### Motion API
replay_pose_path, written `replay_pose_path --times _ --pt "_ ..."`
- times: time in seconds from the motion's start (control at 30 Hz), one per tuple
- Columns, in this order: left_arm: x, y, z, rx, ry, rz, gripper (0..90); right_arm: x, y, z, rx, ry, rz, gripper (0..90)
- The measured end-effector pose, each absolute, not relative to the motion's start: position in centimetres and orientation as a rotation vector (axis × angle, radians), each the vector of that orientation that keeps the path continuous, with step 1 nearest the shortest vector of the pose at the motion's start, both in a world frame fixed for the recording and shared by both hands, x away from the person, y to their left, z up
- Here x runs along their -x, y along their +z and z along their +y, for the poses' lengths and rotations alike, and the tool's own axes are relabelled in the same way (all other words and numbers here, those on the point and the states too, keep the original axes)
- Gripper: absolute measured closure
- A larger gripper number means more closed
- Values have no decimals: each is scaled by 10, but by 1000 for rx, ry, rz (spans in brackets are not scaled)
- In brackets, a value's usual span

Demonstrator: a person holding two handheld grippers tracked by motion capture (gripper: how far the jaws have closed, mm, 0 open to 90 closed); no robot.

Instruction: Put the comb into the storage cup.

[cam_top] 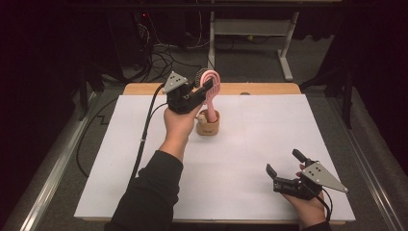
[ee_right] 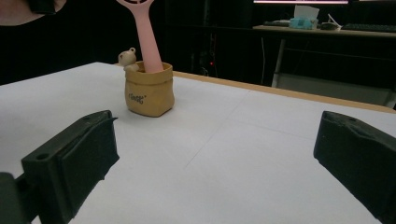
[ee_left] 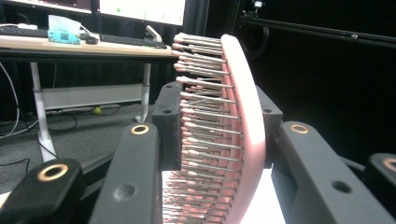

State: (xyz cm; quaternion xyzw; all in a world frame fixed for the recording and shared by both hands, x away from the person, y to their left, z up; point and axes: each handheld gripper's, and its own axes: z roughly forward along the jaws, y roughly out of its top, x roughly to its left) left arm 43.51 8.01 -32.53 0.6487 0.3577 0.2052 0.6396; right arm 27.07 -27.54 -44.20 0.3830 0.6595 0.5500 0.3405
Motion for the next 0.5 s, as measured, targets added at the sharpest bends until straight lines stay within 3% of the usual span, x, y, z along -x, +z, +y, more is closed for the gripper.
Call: replay_pose_path --times 0.5 --pt "-441 -342 79 -1487 443 841 631 -271 -442 -276 -997 1428 1717 1"
